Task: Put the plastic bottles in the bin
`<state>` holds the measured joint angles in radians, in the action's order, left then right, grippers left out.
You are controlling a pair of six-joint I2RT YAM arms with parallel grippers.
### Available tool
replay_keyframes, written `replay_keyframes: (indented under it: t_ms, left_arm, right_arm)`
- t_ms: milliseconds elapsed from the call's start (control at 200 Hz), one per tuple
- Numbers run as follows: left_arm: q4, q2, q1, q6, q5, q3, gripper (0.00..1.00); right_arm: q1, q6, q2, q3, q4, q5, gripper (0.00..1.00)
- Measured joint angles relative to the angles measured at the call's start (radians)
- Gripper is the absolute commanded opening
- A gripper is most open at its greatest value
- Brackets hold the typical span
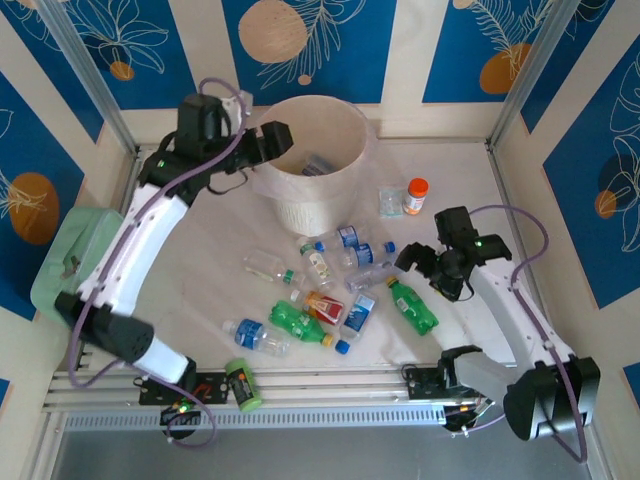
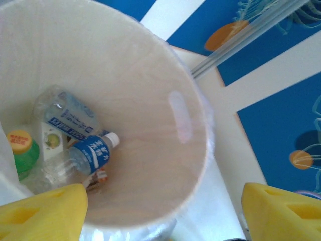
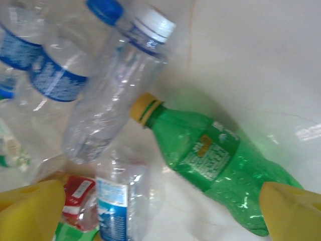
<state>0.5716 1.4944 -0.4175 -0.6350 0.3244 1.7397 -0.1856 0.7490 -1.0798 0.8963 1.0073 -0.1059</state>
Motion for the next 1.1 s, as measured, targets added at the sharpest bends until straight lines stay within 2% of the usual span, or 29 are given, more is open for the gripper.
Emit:
replay_keyframes:
  t_ms: [110,265,555,760,1100]
  left_arm:
    - [-0.103,-0.106,0.000,-0.025,0.028,-0.154,0.79]
    - [-0.188,-0.161,0.000,-0.055,0.070,-0.295,0.80]
    - [-0.203,-0.189,0.000,-0.065,0.090,-0.329,0.79]
    - [-0.239,-0.193,0.000,-0.075,0.095,-0.334,0.79]
    - [-0.246,-0.193,0.000,-0.086,0.100,-0.362,0.78]
  right_arm:
    - [-0.056,0.021,-0.071,-0.005,0.014,-0.054,0.99]
    - [-0.164,0.061,-0.200,-0.002,0.046,-0.143,0.99]
    - [-0.293,0.119,-0.380,0.052,0.113,-0.264,0.99]
    - [-0.289,0.123,-0.424,0.053,0.108,-0.269,0.98]
    - [-0.176,0.110,-0.425,-0.015,0.002,-0.182,0.91]
